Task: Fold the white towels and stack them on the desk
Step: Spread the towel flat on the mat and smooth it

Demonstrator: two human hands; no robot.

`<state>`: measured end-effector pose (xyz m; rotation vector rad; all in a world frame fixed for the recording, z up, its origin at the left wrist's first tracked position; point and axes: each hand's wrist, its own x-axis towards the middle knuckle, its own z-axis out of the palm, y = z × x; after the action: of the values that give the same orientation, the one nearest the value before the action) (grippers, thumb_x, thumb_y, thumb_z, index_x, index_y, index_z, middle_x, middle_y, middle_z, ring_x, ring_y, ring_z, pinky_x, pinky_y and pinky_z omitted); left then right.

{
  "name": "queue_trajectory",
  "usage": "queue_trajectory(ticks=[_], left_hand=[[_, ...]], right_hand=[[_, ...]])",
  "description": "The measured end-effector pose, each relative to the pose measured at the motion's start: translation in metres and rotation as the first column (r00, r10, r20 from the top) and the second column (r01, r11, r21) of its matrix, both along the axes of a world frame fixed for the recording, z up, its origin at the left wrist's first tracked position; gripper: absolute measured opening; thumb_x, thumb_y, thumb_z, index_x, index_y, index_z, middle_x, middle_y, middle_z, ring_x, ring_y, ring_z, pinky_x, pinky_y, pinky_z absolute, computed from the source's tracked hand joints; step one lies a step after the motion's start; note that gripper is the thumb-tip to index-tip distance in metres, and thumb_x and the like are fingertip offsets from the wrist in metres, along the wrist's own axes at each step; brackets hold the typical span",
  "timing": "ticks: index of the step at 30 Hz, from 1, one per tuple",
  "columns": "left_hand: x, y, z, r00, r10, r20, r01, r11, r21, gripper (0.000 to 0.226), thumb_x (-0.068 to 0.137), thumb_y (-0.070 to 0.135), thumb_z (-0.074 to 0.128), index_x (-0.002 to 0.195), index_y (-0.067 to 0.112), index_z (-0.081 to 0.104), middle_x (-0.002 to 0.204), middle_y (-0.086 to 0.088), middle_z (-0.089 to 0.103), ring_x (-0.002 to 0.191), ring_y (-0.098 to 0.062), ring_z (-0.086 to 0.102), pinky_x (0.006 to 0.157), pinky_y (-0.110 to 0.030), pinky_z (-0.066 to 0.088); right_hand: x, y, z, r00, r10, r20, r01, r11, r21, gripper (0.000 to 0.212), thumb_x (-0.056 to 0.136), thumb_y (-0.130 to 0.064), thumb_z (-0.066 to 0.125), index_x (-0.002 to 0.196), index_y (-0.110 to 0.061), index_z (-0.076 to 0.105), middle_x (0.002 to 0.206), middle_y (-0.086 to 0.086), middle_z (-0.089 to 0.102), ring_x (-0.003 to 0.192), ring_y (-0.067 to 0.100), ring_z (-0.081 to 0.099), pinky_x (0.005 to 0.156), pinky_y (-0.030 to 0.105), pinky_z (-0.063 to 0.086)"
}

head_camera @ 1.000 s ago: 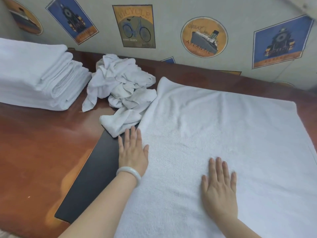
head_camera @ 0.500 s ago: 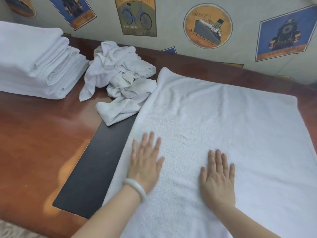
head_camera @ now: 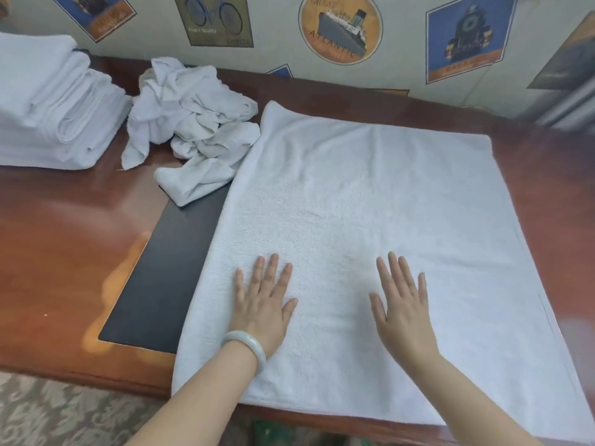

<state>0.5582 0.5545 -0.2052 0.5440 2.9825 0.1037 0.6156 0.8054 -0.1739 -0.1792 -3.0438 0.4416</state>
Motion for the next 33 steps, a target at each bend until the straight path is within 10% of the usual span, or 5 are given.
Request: queue_trajectory(ticks=[5, 9, 12, 17, 33], left_hand=[[0.054, 0.008, 0.0, 0.934, -0.353, 0.048, 0.353, 0.936, 0.004, 0.059, 0.1, 0.046, 0.024, 0.155, 0.024, 0.026, 0.165, -0.003, 0.013, 0.151, -0.024, 0.012, 0.116, -0.056, 0.016], [0.051, -0.001, 0.008, 0.985, -0.148, 0.088, 0.145, 0.989, 0.04, 0.054, 0.102, 0.036, 0.03, 0.154, 0.022, 0.031, 0.163, -0.002, 0.018, 0.149, -0.022, 0.021, 0.119, -0.049, 0.016], [0.069, 0.01, 0.043, 0.925, 0.148, 0.35, -0.277, 0.893, 0.355, 0.037, 0.101, 0.023, 0.046, 0.137, 0.015, 0.051, 0.146, -0.002, 0.044, 0.135, -0.021, 0.041, 0.109, -0.027, 0.033], [0.12, 0.031, 0.08, 0.061, -0.032, 0.998, -0.997, -0.053, 0.059, 0.011, 0.094, 0.003, 0.06, 0.096, -0.008, 0.059, 0.095, -0.022, 0.061, 0.085, -0.031, 0.061, 0.072, -0.035, 0.053], [0.15, 0.025, 0.078, -0.136, -0.314, 0.94, -0.909, -0.339, -0.244, 0.035, 0.098, -0.005, 0.047, 0.128, -0.021, 0.041, 0.127, -0.036, 0.048, 0.117, -0.046, 0.051, 0.097, -0.046, 0.047]], right_hand=[[0.09, 0.021, -0.03, 0.977, -0.023, 0.212, 0.004, 0.996, 0.091, 0.057, 0.102, -0.04, 0.019, 0.156, -0.02, 0.023, 0.163, 0.001, 0.018, 0.151, 0.017, 0.011, 0.121, 0.045, 0.007], [0.101, 0.034, -0.009, 0.9, -0.389, 0.197, 0.412, 0.907, -0.089, 0.05, 0.103, -0.026, 0.04, 0.15, -0.01, 0.038, 0.158, 0.007, 0.032, 0.147, 0.023, 0.026, 0.122, 0.04, 0.016], [0.113, 0.026, 0.035, 0.676, -0.616, 0.404, 0.708, 0.392, -0.587, 0.03, 0.1, -0.004, 0.045, 0.123, -0.008, 0.063, 0.126, 0.007, 0.063, 0.117, 0.023, 0.057, 0.104, 0.04, 0.044], [0.138, -0.014, 0.055, 0.427, -0.221, 0.877, 0.628, -0.625, -0.463, 0.023, 0.099, 0.004, 0.04, 0.112, 0.015, 0.055, 0.11, 0.034, 0.061, 0.103, 0.046, 0.06, 0.071, 0.052, 0.06], [0.128, -0.063, 0.044, 0.438, -0.169, 0.883, 0.509, -0.763, -0.398, 0.026, 0.096, -0.016, 0.061, 0.115, 0.002, 0.06, 0.102, 0.017, 0.067, 0.092, 0.027, 0.062, 0.056, 0.033, 0.06]])
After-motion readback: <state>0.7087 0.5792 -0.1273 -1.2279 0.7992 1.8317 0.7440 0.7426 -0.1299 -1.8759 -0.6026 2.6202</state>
